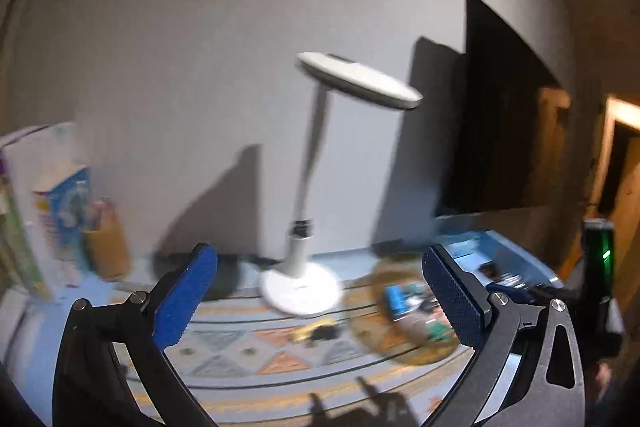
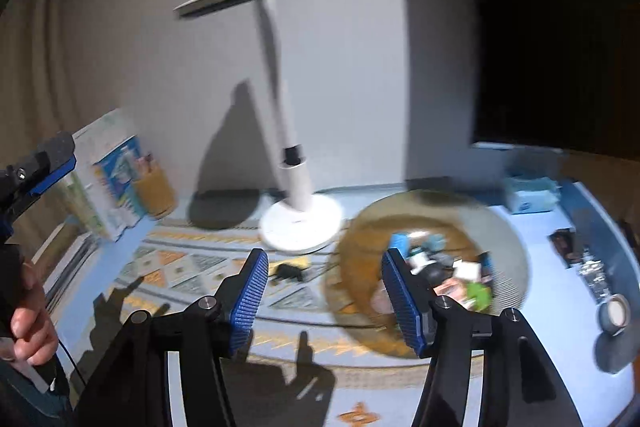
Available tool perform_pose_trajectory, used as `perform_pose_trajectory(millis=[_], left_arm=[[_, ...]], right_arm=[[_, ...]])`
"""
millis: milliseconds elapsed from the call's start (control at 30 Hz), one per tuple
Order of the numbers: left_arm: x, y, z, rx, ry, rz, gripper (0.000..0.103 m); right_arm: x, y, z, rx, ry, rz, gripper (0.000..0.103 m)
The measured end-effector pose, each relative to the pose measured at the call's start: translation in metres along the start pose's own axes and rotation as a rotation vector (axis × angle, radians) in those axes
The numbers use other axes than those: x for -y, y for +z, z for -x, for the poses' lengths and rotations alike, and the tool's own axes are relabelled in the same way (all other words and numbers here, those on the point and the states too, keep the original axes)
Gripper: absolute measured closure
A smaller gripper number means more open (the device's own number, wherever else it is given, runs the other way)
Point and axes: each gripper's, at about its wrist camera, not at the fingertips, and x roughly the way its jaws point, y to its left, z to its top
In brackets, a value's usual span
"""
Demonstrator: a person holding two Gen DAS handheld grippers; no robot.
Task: Organize rigid objects
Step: 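Open both tools and move them back over the rug, then grasp the yellow block with the left tool while the right tool grasps the black figurine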
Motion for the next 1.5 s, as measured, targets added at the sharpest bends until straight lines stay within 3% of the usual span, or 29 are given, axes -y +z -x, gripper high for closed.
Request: perform_pose_trajectory(millis=[133,267,467,600,1500], left_arm=[[-0.025,-0.045,-0.014,-0.096,0.070,-0.016,0.000],[-0.037,-0.109,-0.052,-0.191,0.201,-0.101,0.000],[-0.054,-0.167,-0.093,-0.378,0.148,-0.025,0.000],[-0.057,-0.165,-0.087,-0.345,0.160,-0.021,0.000],[-0.058,-0.168,-0.097,-0.397,0.158,-0.017,0.000]], right_arm=[[-0.014,-0.029,-0.031,-0.051,0.064,-0.012,0.045],[-0.020,-0.065,-0.073,-0.135,0.105,-0.017,0.045],[-0.026,-0.108,-0.123,-0.249,0.068,0.000,0.045],[-0.022,-0.120,-0.137,-0.282,0.046,0.002,0.045],[-0.001,-0.121,-0.141,-0.309,0.032,-0.105,0.045]])
